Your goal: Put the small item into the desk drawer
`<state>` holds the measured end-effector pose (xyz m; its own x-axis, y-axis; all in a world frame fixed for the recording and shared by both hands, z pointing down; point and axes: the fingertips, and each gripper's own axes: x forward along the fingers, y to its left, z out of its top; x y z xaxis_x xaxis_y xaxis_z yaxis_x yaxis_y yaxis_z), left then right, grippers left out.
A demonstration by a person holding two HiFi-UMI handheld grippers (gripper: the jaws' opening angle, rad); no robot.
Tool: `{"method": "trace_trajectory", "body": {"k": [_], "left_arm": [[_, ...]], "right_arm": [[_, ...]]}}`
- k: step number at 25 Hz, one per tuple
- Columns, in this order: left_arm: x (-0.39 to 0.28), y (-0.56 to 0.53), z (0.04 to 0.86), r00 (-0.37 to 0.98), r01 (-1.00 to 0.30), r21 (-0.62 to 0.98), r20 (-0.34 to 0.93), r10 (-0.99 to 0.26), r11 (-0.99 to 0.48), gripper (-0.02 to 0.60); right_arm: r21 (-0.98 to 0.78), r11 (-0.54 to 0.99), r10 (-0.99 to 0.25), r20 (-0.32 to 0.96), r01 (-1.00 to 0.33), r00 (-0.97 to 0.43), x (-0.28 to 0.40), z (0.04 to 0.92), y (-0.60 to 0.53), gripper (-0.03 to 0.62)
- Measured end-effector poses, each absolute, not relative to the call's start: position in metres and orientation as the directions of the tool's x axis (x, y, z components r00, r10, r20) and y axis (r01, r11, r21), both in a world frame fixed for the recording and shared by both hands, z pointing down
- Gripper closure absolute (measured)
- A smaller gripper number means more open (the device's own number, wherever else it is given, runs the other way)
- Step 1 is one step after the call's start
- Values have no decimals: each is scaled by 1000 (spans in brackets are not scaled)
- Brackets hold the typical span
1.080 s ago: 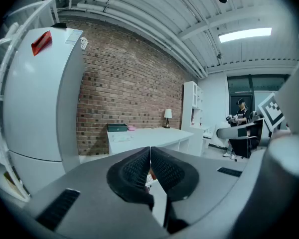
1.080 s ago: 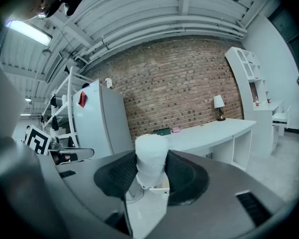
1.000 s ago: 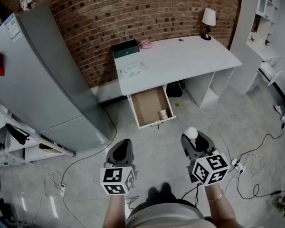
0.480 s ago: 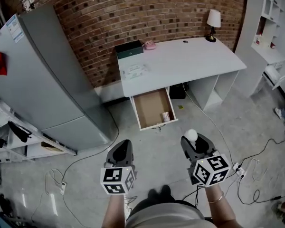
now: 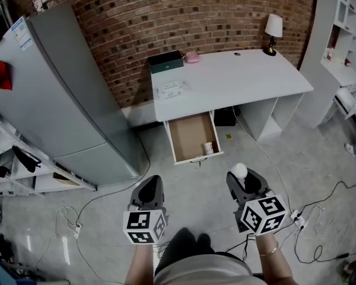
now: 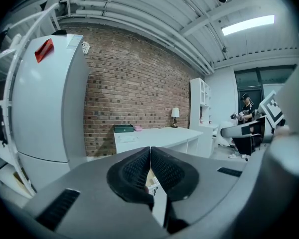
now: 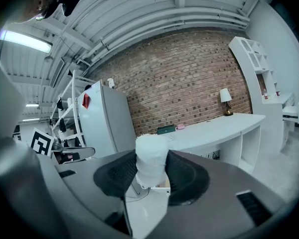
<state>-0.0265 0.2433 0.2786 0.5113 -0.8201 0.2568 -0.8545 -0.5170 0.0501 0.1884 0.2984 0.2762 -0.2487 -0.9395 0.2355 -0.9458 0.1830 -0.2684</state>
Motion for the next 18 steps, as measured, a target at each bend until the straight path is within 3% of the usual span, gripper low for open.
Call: {"method": "trace_trajectory", "body": {"k": [18], "left_arm": [[-50,69,305,495,-866,85,277,-824,-492,560]], "right_arm": [[-289,180,-915,301,-940,-268,165,305,127,418]]}}
